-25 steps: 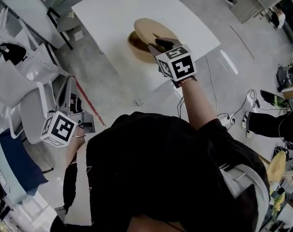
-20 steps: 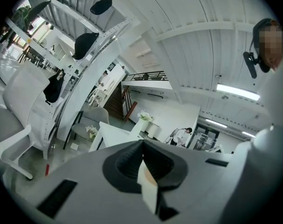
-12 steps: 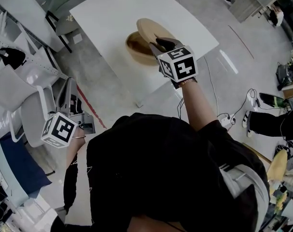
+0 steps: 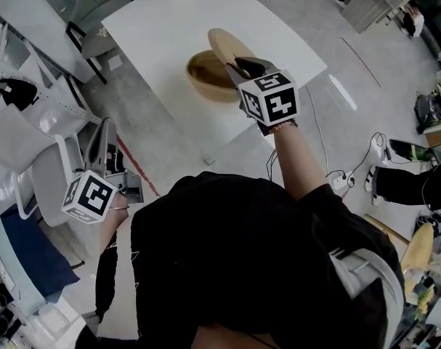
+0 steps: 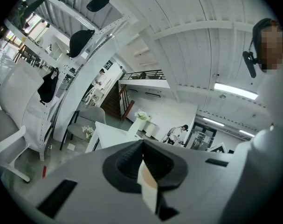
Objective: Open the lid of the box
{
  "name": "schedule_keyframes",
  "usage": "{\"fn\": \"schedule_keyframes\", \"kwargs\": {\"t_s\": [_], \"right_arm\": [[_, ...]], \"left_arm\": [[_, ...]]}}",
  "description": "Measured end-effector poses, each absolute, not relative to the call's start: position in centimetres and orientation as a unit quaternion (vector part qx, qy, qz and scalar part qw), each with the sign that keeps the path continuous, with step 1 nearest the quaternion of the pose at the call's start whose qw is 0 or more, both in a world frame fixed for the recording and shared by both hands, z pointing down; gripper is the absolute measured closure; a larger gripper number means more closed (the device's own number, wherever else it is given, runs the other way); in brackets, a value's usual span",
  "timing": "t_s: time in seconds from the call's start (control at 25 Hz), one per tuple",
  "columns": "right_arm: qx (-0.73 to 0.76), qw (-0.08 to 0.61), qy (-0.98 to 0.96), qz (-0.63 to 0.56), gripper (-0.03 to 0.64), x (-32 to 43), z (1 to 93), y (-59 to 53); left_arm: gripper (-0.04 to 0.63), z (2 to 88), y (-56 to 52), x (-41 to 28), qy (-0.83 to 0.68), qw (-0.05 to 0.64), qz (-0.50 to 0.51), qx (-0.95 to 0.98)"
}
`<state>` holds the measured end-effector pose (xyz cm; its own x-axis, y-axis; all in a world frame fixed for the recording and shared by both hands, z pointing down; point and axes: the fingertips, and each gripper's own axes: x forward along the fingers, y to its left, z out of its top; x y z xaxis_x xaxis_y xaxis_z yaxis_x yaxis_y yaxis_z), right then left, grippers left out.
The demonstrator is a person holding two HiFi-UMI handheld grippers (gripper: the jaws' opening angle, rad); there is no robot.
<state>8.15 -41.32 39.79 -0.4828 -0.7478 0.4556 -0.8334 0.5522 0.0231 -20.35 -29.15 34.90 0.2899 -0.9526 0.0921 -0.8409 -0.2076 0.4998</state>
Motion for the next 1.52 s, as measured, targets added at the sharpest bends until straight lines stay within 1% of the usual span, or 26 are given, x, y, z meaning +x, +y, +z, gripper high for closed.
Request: {"fn": "schedule_keyframes", "kwargs": {"t_s": [0.72, 1.52], "right_arm": [[0.496, 0.171, -0.841, 0.132, 0.531, 10.9, 38.8, -40.4], [0.516, 0.16, -0.828, 0.15, 0.532, 13.2, 38.7, -36.7]], "left_arm": [[0.586, 34.8, -29.7, -18.8, -0.562, 0.236, -0.111, 0.785], [0.586, 34.7, -27.7, -16.6, -0.541, 0.239, -0.111, 0.799]]}}
